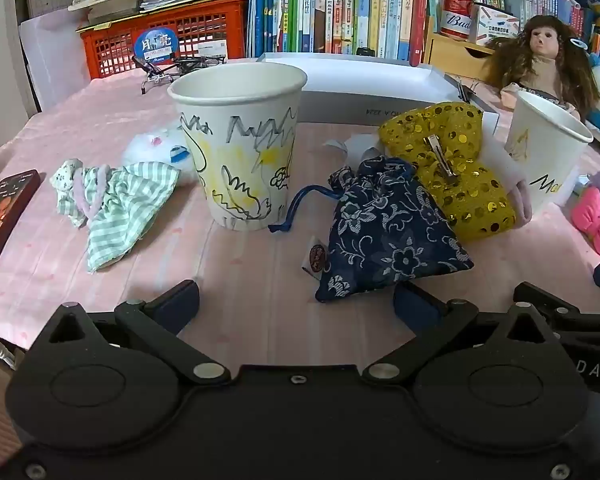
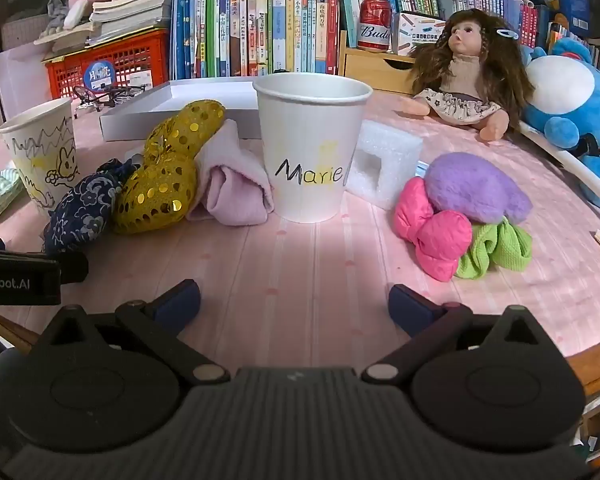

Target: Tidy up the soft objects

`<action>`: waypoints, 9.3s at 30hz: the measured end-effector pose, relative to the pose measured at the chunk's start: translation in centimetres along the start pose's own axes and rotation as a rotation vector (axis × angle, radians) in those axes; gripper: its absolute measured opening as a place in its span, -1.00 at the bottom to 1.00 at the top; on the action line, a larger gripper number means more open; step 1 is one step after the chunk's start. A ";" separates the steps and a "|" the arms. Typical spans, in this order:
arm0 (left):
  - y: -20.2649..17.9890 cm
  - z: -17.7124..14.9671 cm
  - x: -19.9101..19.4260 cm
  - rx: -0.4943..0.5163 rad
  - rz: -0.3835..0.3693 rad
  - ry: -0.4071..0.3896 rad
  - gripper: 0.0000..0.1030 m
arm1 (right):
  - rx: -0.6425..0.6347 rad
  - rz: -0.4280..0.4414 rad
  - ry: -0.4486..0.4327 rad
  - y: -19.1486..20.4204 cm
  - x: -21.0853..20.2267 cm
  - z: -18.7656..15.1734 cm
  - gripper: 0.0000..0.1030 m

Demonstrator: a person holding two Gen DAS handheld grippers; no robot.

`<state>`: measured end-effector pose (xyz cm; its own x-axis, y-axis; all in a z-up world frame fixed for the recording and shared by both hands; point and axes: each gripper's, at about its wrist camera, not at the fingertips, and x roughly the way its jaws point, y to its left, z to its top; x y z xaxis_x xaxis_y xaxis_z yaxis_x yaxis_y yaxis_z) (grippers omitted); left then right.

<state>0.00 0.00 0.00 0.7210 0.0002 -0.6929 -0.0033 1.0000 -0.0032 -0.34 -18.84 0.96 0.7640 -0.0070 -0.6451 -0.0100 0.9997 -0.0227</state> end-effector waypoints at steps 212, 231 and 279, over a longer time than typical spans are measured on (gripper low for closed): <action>0.5 -0.2 -1.8 -0.056 -0.153 -0.113 0.57 | -0.058 0.125 -0.169 -1.7 -3.3 1.1 0.34; -1.1 -0.8 -1.0 0.008 -0.130 -0.122 0.02 | -0.043 0.172 -0.125 -0.9 -0.5 0.7 -0.20; 0.0 12.2 -5.9 0.021 -0.327 -0.224 -0.08 | 0.043 0.258 -0.269 -3.0 -5.6 8.7 -0.41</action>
<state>4.18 0.05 12.88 0.8152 -0.3198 -0.4829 0.2642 0.9473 -0.1813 1.07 -21.56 11.28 0.8821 0.2461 -0.4017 -0.2018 0.9679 0.1498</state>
